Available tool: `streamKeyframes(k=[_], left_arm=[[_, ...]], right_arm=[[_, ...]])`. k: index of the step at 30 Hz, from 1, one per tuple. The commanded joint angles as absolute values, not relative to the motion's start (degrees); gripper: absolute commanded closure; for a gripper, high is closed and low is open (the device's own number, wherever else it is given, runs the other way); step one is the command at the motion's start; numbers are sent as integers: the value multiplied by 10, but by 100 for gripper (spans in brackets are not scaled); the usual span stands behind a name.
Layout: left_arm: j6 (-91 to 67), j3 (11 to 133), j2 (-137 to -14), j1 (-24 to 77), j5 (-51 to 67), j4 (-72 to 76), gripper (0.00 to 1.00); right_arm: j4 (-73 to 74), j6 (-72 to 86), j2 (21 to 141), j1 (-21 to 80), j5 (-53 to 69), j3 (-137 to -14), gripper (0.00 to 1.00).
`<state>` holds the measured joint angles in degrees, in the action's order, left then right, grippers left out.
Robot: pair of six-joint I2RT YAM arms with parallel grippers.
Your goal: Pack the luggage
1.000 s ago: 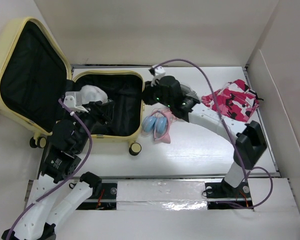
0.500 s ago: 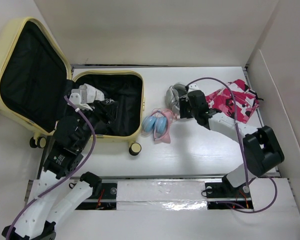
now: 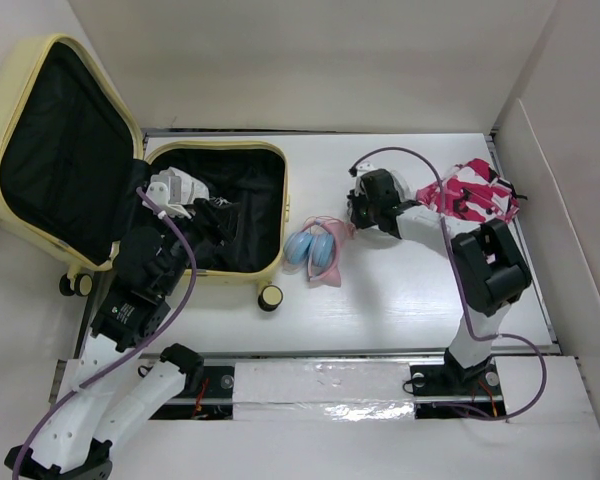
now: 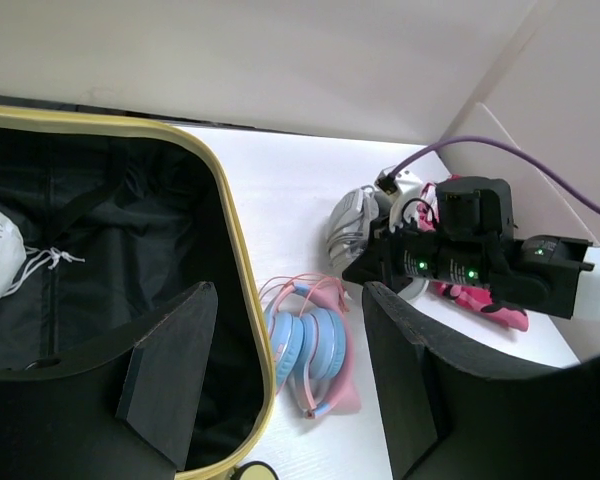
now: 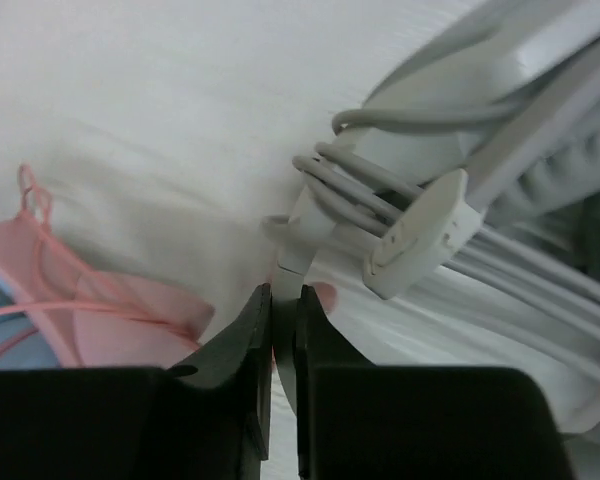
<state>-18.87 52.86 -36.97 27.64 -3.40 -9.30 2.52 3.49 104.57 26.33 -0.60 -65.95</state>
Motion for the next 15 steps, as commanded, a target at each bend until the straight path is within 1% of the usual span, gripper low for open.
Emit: streamKeyframes(k=[1, 4, 9, 13, 15], left_arm=[[-183, 526, -368, 277, -19, -71, 43], [-183, 526, -368, 277, -16, -70, 43], [-183, 526, -367, 277, -16, -70, 43], [-183, 526, -367, 277, -17, -70, 43], [-183, 526, -366, 277, -18, -70, 43]], right_arm=[[0, 24, 1024, 254, -4, -677, 99], [-27, 9, 984, 254, -16, -692, 100], [-31, -21, 927, 259, -11, -736, 100], [-34, -7, 909, 291, 56, -774, 100], [-40, -1, 916, 327, 90, -805, 100]])
